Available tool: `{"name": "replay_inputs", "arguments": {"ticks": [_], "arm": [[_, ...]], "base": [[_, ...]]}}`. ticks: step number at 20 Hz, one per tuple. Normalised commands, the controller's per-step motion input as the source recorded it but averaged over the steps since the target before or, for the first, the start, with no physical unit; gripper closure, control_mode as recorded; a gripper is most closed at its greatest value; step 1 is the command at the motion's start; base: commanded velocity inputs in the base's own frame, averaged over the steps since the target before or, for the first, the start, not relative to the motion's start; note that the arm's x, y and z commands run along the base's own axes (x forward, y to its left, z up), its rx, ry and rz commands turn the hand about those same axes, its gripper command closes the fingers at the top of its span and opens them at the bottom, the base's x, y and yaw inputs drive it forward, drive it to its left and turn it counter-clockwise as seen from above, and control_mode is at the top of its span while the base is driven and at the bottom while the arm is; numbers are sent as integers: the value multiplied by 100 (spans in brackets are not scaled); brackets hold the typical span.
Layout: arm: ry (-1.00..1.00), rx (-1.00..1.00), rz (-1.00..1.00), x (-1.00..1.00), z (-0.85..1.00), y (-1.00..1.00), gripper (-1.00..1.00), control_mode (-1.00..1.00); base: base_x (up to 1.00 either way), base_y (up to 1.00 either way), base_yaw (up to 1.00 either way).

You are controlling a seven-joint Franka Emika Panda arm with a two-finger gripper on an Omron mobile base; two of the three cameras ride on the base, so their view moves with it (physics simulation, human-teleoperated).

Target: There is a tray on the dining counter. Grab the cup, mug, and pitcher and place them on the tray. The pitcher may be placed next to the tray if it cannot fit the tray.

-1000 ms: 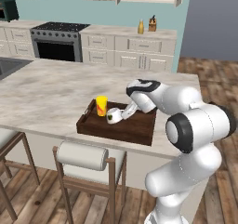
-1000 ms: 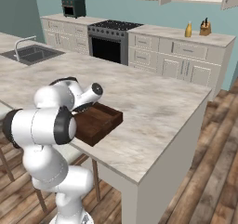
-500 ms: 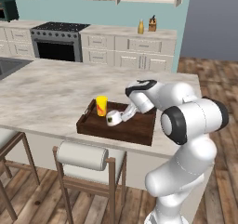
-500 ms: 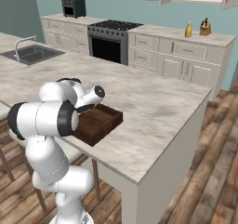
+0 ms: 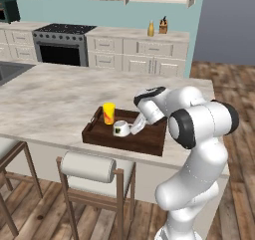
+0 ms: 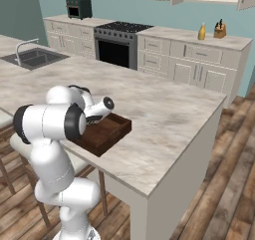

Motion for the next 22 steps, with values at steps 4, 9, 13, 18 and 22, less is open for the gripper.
{"name": "replay_inputs", "arguments": {"ticks": [4,9,13,18,22], "arm": [[0,0,1,4,-25,3,100,-100],[2,0,3,0,-2,0,100,-100],[0,0,0,0,0,0,100,-100],[0,0,0,0,0,0,100,-100],[0,0,0,0,0,0,100,-100]], "base": [[0,0,0],[0,0,0],[0,0,0],[0,0,0],[0,0,0]]}}
